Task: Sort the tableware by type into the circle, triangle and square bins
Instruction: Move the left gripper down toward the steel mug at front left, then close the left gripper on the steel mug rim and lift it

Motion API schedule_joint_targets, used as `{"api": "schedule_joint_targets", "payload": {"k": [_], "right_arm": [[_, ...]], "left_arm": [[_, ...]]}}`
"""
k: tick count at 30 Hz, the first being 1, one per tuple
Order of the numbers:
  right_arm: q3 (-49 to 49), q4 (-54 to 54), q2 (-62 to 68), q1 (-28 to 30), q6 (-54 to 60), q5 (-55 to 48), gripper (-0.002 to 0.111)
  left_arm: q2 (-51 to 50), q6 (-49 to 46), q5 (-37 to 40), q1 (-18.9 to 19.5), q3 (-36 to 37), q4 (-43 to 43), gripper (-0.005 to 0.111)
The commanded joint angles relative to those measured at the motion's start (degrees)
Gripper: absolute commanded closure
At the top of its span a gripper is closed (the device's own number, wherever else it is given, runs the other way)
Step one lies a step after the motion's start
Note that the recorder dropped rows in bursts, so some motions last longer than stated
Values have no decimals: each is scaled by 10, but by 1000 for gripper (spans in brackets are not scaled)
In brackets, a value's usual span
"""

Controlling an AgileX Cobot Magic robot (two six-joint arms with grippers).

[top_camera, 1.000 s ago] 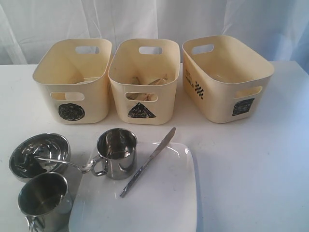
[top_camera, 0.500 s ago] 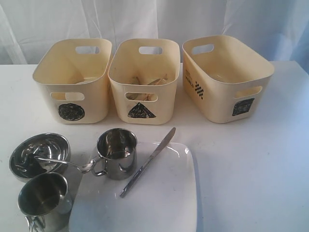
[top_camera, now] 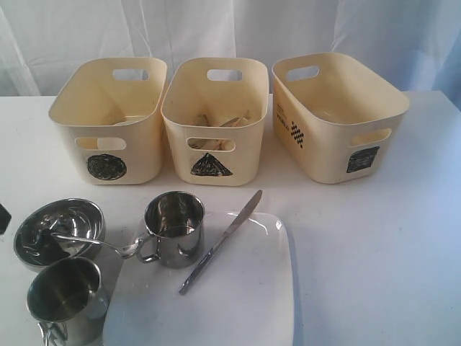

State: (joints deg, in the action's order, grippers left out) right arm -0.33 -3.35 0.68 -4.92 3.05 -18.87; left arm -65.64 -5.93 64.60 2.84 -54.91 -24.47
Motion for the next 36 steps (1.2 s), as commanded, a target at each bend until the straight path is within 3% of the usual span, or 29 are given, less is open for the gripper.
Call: {"api": "schedule_joint_targets", "payload": {"k": [1,8,14,25,36], "right_arm": [[3,4,-2,4,-3,5,108],[3,4,-2,4,-3,5,108],[3,4,-2,4,-3,5,108],[3,4,-2,4,-3,5,108],[3,4,-2,4,-3,5,108]], "left_arm": [[0,-3,54,-2,72,-22,56],[0,-2,-67,-2,183,-50,56],[0,-3,-166,-2,209,-64,56],[-39,-1,-205,-2,210,-70,56],[-93,-72,-234,-3,210,-147,56]]}}
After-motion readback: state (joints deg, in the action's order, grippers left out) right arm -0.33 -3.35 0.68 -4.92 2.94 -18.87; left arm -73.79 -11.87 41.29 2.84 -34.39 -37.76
